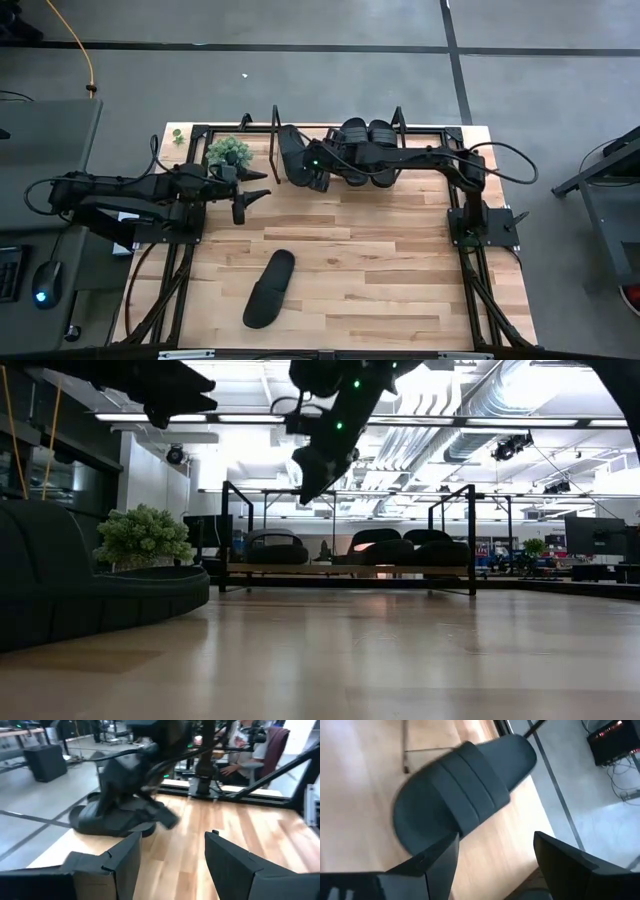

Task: Pick and place slides into the shelf
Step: Put the black slide on the shelf

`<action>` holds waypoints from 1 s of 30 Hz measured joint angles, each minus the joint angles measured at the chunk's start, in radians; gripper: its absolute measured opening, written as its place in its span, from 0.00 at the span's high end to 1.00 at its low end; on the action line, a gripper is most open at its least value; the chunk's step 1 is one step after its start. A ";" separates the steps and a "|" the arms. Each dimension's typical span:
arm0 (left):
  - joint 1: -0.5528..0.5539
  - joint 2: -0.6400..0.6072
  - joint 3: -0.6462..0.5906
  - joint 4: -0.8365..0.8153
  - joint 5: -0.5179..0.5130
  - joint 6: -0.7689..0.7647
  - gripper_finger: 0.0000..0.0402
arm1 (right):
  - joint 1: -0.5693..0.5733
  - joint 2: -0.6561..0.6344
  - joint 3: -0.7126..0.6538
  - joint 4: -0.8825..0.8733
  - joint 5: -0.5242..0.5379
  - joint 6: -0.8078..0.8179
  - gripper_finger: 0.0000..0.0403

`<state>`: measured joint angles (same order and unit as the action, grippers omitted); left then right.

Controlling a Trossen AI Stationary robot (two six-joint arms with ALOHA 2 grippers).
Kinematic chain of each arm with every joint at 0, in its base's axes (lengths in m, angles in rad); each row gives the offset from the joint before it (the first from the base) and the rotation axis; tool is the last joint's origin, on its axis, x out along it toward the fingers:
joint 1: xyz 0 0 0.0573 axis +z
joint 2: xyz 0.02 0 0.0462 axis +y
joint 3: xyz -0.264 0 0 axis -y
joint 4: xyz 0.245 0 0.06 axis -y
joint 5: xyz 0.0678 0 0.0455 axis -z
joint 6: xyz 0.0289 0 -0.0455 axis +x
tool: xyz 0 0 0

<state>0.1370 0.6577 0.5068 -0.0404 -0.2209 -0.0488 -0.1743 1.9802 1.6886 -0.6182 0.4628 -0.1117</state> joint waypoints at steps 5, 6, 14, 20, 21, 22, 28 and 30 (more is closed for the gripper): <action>0.098 0.043 0.000 0.001 0.005 0.004 0.50 | 0.045 -0.053 0.000 -0.051 0.000 0.008 0.38; 0.121 0.052 0.000 0.005 0.026 0.006 0.50 | 0.055 -0.065 0.000 -0.066 0.000 0.014 0.38; 0.281 0.147 0.017 0.058 0.220 0.018 0.50 | 0.124 -0.151 0.000 -0.177 0.015 0.086 0.38; 0.309 0.288 0.100 0.056 0.262 0.062 0.50 | 0.160 -0.187 0.000 -0.228 0.019 0.133 0.38; 0.308 0.318 0.121 0.048 0.262 0.077 0.50 | 0.165 -0.188 0.000 -0.235 0.020 0.138 0.38; 0.308 0.349 0.147 0.032 0.262 0.093 0.50 | 0.170 -0.189 0.000 -0.235 0.020 0.141 0.38; 0.308 0.533 0.292 -0.088 0.234 0.193 0.50 | 0.197 -0.191 0.000 -0.264 0.021 0.160 0.38; 0.308 0.583 0.331 -0.110 0.223 0.231 0.50 | 0.205 -0.191 0.000 -0.284 0.024 0.161 0.38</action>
<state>0.4450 1.2411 0.8381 -0.1505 0.0024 0.1819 0.0311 1.7889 1.6886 -0.9024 0.4864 0.0490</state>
